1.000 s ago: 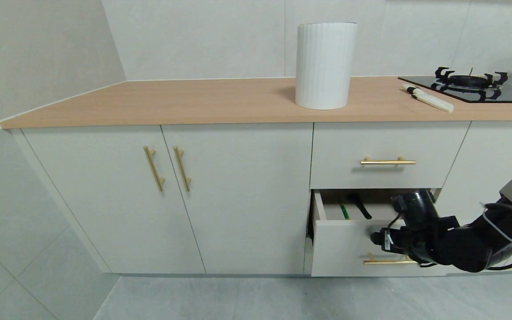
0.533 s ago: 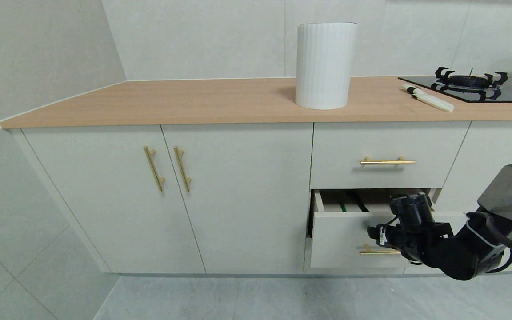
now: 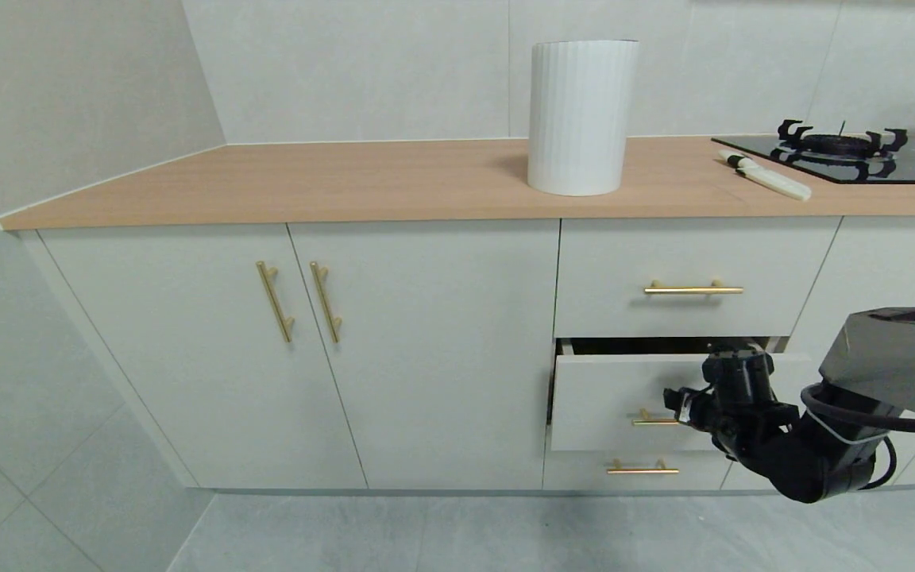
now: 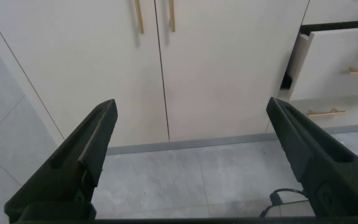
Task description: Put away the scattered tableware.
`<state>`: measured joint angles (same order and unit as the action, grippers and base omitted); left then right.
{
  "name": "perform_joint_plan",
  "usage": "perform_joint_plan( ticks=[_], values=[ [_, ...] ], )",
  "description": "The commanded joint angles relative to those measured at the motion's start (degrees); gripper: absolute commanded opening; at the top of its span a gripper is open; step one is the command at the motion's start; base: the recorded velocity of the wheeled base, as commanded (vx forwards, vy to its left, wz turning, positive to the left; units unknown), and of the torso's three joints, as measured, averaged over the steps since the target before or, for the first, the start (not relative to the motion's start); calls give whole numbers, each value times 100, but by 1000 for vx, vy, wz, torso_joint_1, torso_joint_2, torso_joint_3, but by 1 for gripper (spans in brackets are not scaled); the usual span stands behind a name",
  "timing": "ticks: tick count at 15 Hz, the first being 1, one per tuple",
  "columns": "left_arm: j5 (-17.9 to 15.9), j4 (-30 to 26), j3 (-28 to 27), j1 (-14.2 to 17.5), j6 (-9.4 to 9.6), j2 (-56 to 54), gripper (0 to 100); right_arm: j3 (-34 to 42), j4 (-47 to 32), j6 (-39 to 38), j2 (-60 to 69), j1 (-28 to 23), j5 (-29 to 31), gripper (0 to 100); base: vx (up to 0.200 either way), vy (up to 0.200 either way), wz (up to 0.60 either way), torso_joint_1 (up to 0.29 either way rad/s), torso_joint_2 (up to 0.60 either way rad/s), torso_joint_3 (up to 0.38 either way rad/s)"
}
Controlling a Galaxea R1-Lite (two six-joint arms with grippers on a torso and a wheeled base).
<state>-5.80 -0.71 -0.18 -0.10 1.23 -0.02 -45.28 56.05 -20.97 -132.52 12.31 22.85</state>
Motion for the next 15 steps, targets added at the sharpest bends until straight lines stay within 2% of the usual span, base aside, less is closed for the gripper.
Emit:
perform_joint_plan(
  ticks=[1,5,15],
  values=[
    [0,0,1,1,0,2,100,-175,11,-13,-221,-133,1,100,0,0,0,0,0,0],
    [0,0,1,1,0,2,100,-605,11,-241,-494,-300,308,100,0,0,0,0,0,0],
    [0,0,1,1,0,2,100,-1133,275,-487,-749,-511,537,100,0,0,0,0,0,0]
  ],
)
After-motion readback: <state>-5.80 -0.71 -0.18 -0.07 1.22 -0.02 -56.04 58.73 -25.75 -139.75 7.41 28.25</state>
